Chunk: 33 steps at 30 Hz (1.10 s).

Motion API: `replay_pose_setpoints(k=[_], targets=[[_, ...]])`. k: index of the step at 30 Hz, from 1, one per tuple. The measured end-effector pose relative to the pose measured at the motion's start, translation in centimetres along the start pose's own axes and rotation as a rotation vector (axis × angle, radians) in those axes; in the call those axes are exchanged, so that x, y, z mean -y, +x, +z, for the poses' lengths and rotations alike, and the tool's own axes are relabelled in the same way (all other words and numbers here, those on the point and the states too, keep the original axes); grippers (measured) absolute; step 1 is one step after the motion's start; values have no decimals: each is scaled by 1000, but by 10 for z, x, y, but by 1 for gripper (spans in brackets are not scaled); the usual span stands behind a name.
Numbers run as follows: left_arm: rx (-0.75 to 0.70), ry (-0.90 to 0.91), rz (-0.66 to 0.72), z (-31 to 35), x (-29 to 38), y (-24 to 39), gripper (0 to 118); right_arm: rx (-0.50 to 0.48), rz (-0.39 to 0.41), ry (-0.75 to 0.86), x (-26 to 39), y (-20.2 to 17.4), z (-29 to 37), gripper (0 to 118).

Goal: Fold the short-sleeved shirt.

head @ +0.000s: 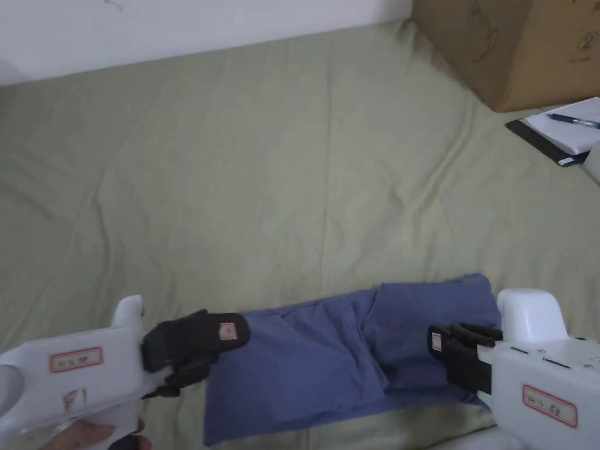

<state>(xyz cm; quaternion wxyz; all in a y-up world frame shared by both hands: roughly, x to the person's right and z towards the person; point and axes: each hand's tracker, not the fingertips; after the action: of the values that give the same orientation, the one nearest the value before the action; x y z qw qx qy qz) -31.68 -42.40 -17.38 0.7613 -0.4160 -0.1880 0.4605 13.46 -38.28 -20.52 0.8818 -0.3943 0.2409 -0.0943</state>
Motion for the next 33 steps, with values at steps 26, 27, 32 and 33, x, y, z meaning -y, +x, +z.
replay_pose_setpoints(k=[26,27,32,33], targets=[[-23,-208,102,-55,-33,-68,9,-2,80,-73,-5,-36,-22,0],[-44,-201,86,-48,-34,-70,8,1,78,-71,-6,-36,-22,0],[-74,-183,10,-6,-41,-64,8,12,85,-52,-9,-39,-14,0],[-98,-171,5,7,-44,-67,8,12,86,-49,-9,-39,-13,0]])
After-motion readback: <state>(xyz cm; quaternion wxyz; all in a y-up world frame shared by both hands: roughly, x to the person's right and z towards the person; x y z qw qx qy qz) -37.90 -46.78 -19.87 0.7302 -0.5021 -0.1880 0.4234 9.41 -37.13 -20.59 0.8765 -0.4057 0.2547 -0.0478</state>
